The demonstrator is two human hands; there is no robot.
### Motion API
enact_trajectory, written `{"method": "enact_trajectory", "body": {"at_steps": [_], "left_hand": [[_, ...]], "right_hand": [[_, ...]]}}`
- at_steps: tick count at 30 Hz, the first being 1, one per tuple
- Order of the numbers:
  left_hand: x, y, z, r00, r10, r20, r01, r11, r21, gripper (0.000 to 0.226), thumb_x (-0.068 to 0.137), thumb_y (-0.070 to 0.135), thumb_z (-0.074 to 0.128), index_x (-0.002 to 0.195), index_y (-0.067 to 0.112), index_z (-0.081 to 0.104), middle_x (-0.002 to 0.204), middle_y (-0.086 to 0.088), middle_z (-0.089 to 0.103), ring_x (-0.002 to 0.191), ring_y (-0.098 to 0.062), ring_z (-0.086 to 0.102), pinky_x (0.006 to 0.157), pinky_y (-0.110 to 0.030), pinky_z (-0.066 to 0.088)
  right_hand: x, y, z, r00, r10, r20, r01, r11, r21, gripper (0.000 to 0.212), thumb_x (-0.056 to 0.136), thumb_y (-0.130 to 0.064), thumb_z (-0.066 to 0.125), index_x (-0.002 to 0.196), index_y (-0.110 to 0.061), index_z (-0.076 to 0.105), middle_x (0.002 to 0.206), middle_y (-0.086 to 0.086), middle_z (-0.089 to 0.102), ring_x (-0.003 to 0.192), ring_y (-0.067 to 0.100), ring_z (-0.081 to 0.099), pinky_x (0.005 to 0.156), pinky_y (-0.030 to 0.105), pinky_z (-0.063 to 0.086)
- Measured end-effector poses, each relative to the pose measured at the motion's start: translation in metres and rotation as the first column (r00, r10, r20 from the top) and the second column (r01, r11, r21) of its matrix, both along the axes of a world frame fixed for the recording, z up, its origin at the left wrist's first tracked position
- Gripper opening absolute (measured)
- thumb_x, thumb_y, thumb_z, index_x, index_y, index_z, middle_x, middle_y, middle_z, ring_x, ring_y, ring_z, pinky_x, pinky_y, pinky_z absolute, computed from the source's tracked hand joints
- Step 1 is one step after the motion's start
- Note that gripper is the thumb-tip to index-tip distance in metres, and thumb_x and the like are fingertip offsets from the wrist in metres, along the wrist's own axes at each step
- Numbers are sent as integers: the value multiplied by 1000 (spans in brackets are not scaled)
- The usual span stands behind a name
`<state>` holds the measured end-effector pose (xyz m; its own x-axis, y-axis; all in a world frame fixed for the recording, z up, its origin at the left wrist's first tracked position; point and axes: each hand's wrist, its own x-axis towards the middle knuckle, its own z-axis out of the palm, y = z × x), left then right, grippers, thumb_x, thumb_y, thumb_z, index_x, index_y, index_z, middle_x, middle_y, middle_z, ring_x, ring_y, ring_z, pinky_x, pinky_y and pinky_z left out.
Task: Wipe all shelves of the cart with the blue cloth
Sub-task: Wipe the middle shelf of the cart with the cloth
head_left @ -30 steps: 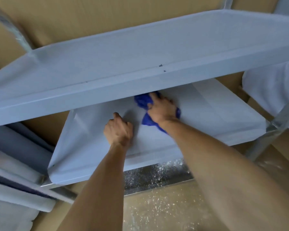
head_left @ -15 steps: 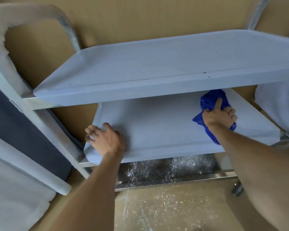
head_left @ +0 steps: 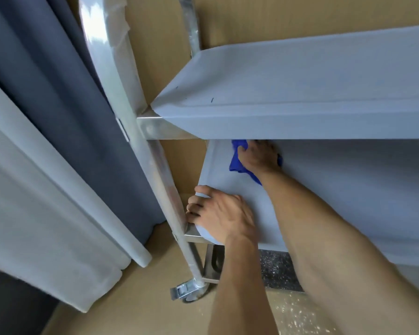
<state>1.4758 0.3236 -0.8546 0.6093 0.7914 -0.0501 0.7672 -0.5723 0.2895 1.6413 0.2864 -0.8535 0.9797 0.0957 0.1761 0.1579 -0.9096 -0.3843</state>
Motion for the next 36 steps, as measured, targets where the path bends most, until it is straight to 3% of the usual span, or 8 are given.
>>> {"method": "enact_trajectory", "body": {"at_steps": [7,12,16,20,24,27,31,36], "left_hand": [[-11,1,11,1000,-29,2,29,999,-32,61,90,36,39,137,-3,32,131,-27,42,121,-42,37,102,-53,23],[-20,-3,17,998,-37,42,38,999,-28,59,90,32,37,137,-2,33,131,-25,43,120,-41,39,103,-50,26],[-19,-7,16,998,-34,48,35,999,-16,60,90,31,36,139,-3,32,131,-27,43,120,-42,39,102,-50,26],[-12,-8,13,1000,-21,11,22,1000,-12,63,90,34,37,140,-4,30,129,-26,43,118,-42,39,100,-50,26],[-5,-5,6,1000,-10,-18,10,1000,13,65,89,35,37,141,-3,29,127,-26,43,115,-41,39,98,-51,25],[-3,-3,5,1000,-5,-25,6,1000,24,64,90,33,35,142,-4,28,128,-27,42,116,-42,37,100,-52,24],[0,1,5,1000,13,3,-13,1000,5,60,93,32,32,141,-4,29,130,-26,41,119,-42,36,103,-53,21],[-6,3,8,1000,8,23,-7,1000,-22,62,90,35,36,137,-6,36,132,-25,43,122,-41,38,104,-53,24]], "right_hand": [[-45,-1,-1,912,409,-2,-408,910,71,51,96,-30,48,147,-31,41,144,1,51,128,26,49,105,38,40],[-51,-125,-9,993,28,114,-26,999,-25,49,96,-34,48,144,-30,43,126,10,64,115,33,56,99,36,41],[-41,-202,-13,904,-417,93,417,909,21,45,96,-31,45,139,-18,42,127,23,56,124,39,43,106,44,28],[-10,-184,-4,860,-510,-4,510,860,25,47,93,-29,45,138,-15,43,143,23,41,137,38,30,112,49,24],[12,-103,7,937,-340,-73,347,932,107,38,90,-18,50,123,-6,62,130,18,60,125,32,53,99,16,38],[0,-20,19,979,-189,-75,195,977,90,33,89,-17,48,112,-14,72,113,10,69,113,34,62,91,37,45],[-21,51,5,990,113,87,-124,984,131,39,89,-18,48,126,-17,60,123,13,62,117,35,54,96,39,40],[-50,20,2,977,206,55,-207,978,11,47,95,-24,46,142,-25,44,133,11,56,122,35,52,101,40,42]]}}
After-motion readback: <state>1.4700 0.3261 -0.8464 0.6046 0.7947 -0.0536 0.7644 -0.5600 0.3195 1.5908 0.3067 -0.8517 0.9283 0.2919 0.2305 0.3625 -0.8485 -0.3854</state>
